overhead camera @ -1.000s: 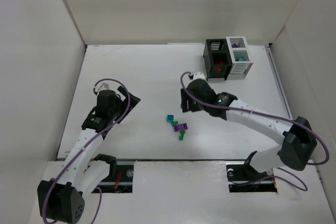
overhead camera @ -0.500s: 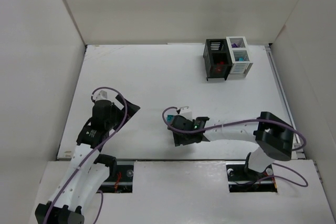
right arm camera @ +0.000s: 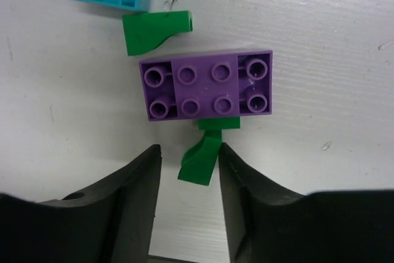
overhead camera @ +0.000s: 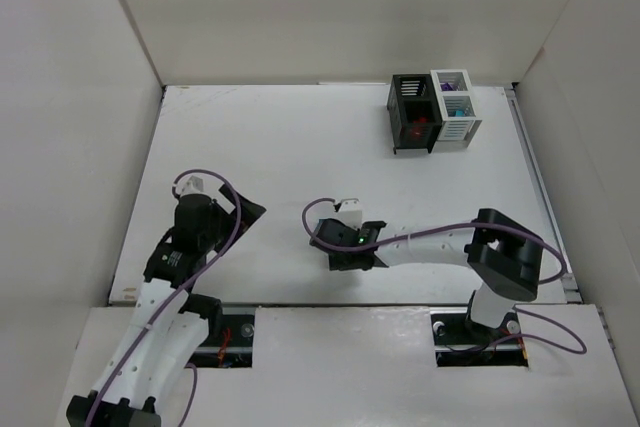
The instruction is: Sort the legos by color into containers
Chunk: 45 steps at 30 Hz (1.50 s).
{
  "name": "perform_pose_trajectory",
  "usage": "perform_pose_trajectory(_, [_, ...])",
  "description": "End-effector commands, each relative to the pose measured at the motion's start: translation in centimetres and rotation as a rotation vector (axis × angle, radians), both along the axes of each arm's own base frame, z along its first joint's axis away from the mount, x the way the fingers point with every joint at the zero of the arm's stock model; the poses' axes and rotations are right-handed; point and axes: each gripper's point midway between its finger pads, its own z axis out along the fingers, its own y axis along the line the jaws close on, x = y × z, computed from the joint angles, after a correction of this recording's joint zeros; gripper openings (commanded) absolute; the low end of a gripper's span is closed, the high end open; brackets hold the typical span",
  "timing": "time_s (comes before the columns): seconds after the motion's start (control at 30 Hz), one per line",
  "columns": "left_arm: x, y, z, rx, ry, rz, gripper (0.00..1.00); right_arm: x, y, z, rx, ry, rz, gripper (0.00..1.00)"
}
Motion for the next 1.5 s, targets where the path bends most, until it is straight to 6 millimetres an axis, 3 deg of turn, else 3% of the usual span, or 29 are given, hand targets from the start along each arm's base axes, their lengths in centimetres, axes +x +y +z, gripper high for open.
perform_pose_trajectory(0.0, [0.1, -0.1, -0.4, 0.003, 0.008, -0.004, 1.0, 0.7, -0.4, -0.1, -0.034, -0.029, -0.055, 0.46])
perform_pose_trajectory(0.03, [0.4, 0.0, -0.2, 0.006, -0.004, 0.003, 1.0, 0.7, -0.4, -0.2, -0.044, -0.025, -0.055, 0.4])
perform_pose_trajectory(0.23, [1.4, -0.2, 0.1, 0.006, -0.007, 0.003, 1.0, 0.7, -0.5, -0.3, -0.052, -0.018, -0.072, 0.3])
perform_pose_trajectory(0.33, [1.8, -0.4, 0.0, 0.011, 0.004, -0.011, 1.0, 0.5, 0.1, 1.3, -0.022, -0.014, -0.04, 0.26])
perform_pose_trajectory(0.5, [3.1, -0.9, 0.8, 0.011, -0.04, -0.029, 1.0, 1.3, 1.8, 7.8, 0.099, -0.099, 0.055, 0.23])
perform_pose_trajectory(0.6, [4.4, -1.2, 0.7, 0.008, -0.054, -0.029, 1.0, 3.1, 2.5, 12.5, 0.14, -0.2, 0.096, 0.23])
perform_pose_trajectory(0.67, [5.2, -1.7, 0.1, -0.001, -0.039, -0.045, 1.0, 4.5, 2.3, 14.5, 0.135, -0.243, 0.123, 0.23])
perform_pose_trajectory(0.73, [6.1, -2.1, 0.5, -0.01, -0.049, -0.053, 1.0, 7.6, 1.9, 17.0, 0.154, -0.295, 0.087, 0.23])
perform_pose_trajectory(0.8, [7.3, -2.3, 0.9, 0.006, -0.059, -0.066, 1.0, 10.2, 1.8, 18.1, 0.159, -0.332, 0.103, 0.23])
perform_pose_trajectory(0.83, [7.9, -2.7, 0.7, 0.013, -0.057, -0.08, 1.0, 13.0, 0.7, 19.4, 0.161, -0.365, 0.081, 0.23])
perform_pose_trajectory(0.9, [9.1, -3.0, 1.7, 0.019, -0.085, -0.088, 1.0, 16.2, 0.1, 21.4, 0.211, -0.418, 0.058, 0.22])
perform_pose_trajectory(0.93, [9.5, -3.2, 1.9, 0.027, -0.097, -0.106, 1.0, 19.0, -1.6, 23.3, 0.227, -0.463, 0.007, 0.22])
perform_pose_trajectory(1.0, [10.3, -3.7, 1.6, 0.029, -0.08, -0.116, 1.0, 22.3, -3.2, 24.2, 0.21, -0.506, -0.026, 0.22])
perform_pose_trajectory(1.03, [11.0, -3.6, 2.4, 0.043, -0.099, -0.112, 1.0, 24.2, -3.7, 26.4, 0.234, -0.558, -0.046, 0.22])
perform_pose_trajectory(1.07, [11.5, -3.7, 2.5, 0.05, -0.106, -0.117, 1.0, 26.6, -6.1, 27.1, 0.219, -0.579, -0.094, 0.22])
perform_pose_trajectory(1.1, [11.8, -4.2, 1.8, 0.054, -0.081, -0.129, 1.0, 28.5, -7.0, 26.2, 0.188, -0.568, -0.118, 0.22])
perform_pose_trajectory(1.13, [12.5, -4.3, 2.5, 0.057, -0.101, -0.134, 1.0, 29.8, -8.1, 26.6, 0.175, -0.576, -0.141, 0.22])
perform_pose_trajectory(1.17, [12.8, -4.8, 2.6, 0.056, -0.104, -0.143, 1.0, 31.9, -10.2, 28.4, 0.176, -0.62, -0.19, 0.22])
perform_pose_trajectory(1.2, [13.1, -4.8, 2.3, 0.058, -0.096, -0.143, 1.0, 33.1, -11.4, 28.6, 0.164, -0.631, -0.226, 0.22])
perform_pose_trajectory(1.23, [13.5, -5.2, 1.7, 0.061, -0.084, -0.161, 1.0, 34.8, -12.3, 27.1, 0.137, -0.614, -0.243, 0.22])
perform_pose_trajectory(1.27, [14.0, -5.3, 2.0, 0.06, -0.087, -0.161, 1.0, 36.2, -13.1, 26.9, 0.133, -0.622, -0.255, 0.22])
perform_pose_trajectory(1.3, [14.2, -5.5, 1.9, 0.056, -0.082, -0.169, 1.0, 37.8, -15.1, 28.6, 0.143, -0.653, -0.292, 0.22])
perform_pose_trajectory(1.33, [14.4, -5.6, 1.1, 0.059, -0.064, -0.169, 1.0, 39.4, -15.7, 26.0, 0.114, -0.609, -0.307, 0.22])
perform_pose_trajectory(1.37, [14.7, -6.0, 1.3, 0.058, -0.067, -0.178, 1.0, 40.1, -16.4, 25.3, 0.099, -0.591, -0.321, 0.22])
perform_pose_trajectory(1.4, [15.1, -6.1, 1.7, 0.056, -0.08, -0.178, 1.0, 41.4, -17.6, 27.1, 0.112, -0.635, -0.348, 0.22])
perform_pose_trajectory(1.43, [15.2, -6.1, 1.3, 0.057, -0.071, -0.178, 1.0, 42.2, -18.1, 26.6, 0.099, -0.636, -0.351, 0.22])
perform_pose_trajectory(1.47, [15.4, -6.7, 1.3, 0.052, -0.071, -0.195, 1.0, 43.3, -18.4, 24.9, 0.087, -0.617, -0.359, 0.22])
